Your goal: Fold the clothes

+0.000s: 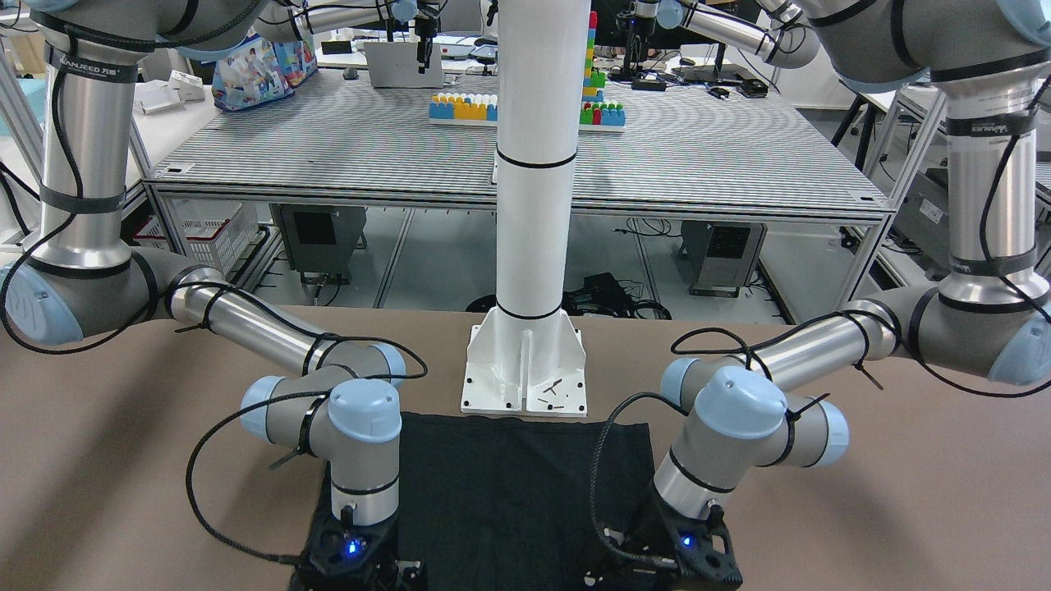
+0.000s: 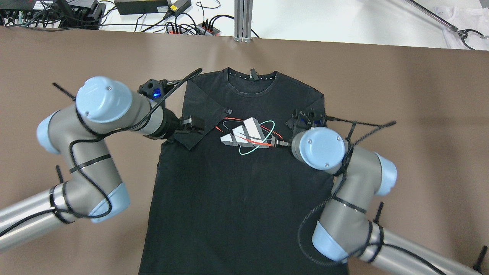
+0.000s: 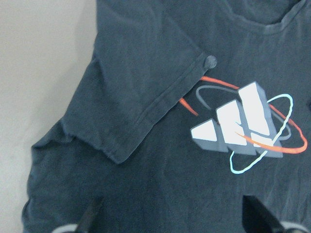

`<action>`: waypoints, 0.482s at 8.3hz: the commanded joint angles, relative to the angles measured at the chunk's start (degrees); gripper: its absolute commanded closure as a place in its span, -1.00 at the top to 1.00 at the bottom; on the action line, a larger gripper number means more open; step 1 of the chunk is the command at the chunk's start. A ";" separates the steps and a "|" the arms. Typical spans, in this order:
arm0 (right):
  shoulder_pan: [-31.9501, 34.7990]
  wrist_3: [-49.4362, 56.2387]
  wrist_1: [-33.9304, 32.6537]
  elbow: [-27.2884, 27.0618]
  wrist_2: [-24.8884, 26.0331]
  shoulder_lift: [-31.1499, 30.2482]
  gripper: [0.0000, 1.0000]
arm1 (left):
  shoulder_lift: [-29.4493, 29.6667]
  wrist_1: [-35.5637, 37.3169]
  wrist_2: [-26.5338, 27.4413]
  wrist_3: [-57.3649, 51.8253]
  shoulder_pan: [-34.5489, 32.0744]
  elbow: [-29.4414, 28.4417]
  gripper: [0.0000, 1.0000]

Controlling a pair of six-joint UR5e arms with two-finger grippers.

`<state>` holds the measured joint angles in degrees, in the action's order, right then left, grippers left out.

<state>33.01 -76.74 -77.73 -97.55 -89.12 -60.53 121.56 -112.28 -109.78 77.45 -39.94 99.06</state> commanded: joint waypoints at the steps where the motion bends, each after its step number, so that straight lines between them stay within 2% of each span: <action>1: -12.92 -15.65 -0.23 -18.94 7.89 -16.15 0.90 | -11.06 -0.05 2.88 7.52 4.59 11.66 1.00; 2: -16.97 -24.07 -0.75 -22.04 9.56 -18.55 0.90 | -12.30 -0.13 5.77 9.02 6.61 12.73 1.00; 4: -27.42 -37.19 -1.81 -26.18 16.49 -25.22 0.89 | -12.40 -0.05 6.50 9.92 7.24 12.57 1.00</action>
<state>15.18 -101.34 -78.79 -119.01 -78.72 -79.27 109.99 -112.35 -104.66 86.12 -33.98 111.10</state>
